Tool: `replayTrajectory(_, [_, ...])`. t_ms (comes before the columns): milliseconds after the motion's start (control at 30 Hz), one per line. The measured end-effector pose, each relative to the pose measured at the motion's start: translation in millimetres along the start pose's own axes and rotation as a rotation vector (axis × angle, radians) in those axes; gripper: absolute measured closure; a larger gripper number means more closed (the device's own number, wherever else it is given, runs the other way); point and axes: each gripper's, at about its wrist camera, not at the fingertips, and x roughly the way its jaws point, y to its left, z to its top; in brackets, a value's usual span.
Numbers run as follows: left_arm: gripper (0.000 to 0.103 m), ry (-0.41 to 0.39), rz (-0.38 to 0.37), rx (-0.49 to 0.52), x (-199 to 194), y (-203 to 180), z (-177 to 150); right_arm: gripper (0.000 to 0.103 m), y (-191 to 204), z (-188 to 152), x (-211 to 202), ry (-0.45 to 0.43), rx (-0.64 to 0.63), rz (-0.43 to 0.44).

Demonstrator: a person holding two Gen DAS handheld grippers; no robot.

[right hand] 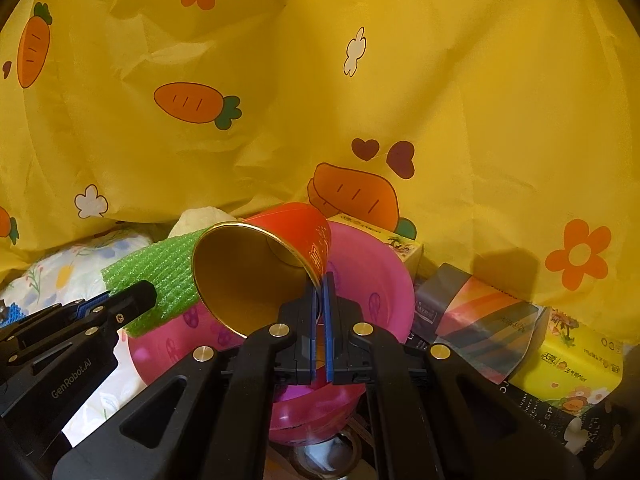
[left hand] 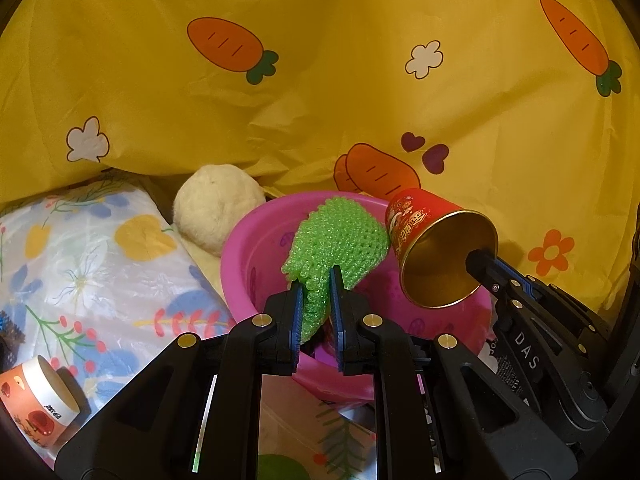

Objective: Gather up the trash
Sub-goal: 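Carry the green mesh sleeve and red cup over the pink bucket, then open both tools to drop the sleeve and cup into the bucket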

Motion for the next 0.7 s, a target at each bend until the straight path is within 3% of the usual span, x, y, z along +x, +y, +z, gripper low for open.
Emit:
replayTrajectory(233, [0.090,0.023,-0.019,-0.010,7.5,-1.2,-3.0,0.099,-3.5,-1.1,6.6,0.017,0.007,0.004])
replayTrajectory(367, [0.082,0.028,-0.030,-0.008,9.5,0.4,-4.1,0.098,-5.1,-1.2,8.4,0.018,0.009,0.011])
replayTrajectory(500, [0.047,0.002,-0.026,-0.015,4.9,4.3,-4.7,0.094,-6.0,-1.8,9.8,0.019,0.011,0.012])
replayTrajectory(600, [0.037,-0.016,-0.025,-0.024,-1.7,7.9,-4.6,0.077,-5.7,-1.6,8.6,0.011,0.012,0.015])
replayTrajectory(633, [0.032,-0.022,-0.020,-0.029,-4.0,9.3,-4.7,0.067,-5.4,-1.5,7.4,0.006,0.010,0.018])
replayTrajectory(700, [0.025,-0.039,0.000,-0.039,-10.0,12.9,-5.6,0.063,-5.4,-1.3,4.4,-0.006,0.008,0.010])
